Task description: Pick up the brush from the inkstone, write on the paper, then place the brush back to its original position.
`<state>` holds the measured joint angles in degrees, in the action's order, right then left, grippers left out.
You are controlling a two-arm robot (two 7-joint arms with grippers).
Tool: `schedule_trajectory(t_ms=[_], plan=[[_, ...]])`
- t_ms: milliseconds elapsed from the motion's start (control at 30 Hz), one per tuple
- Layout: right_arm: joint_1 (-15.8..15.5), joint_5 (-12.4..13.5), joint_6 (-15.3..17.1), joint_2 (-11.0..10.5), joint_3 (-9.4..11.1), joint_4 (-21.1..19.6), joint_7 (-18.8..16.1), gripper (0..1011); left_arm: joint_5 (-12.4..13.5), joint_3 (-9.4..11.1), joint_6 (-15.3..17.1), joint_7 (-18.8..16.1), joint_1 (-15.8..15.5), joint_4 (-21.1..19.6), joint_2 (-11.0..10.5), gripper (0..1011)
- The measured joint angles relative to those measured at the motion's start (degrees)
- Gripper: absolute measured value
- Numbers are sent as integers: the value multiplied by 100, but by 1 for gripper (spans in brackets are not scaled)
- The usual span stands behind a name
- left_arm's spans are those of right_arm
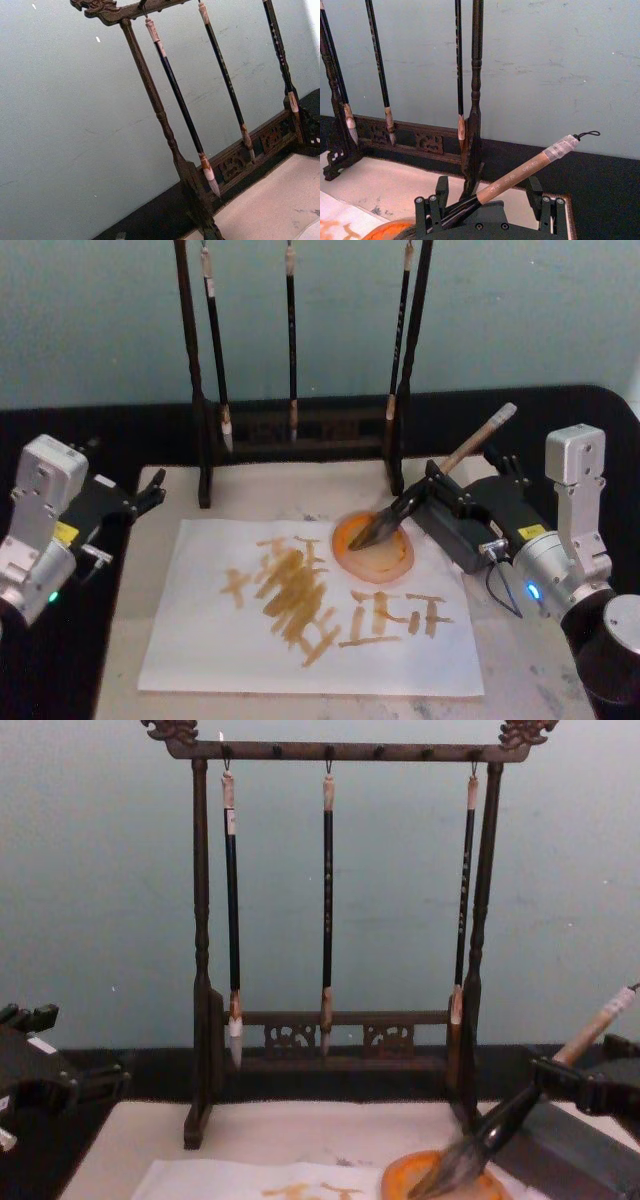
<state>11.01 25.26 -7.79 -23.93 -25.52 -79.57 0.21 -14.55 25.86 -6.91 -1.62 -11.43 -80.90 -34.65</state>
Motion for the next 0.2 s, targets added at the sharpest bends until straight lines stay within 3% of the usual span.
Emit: schedule_trajectory(t_ms=[200], plan=[[0,0,0,0,0,0,0,1000,0,0,0,0,0,0,0,1010]])
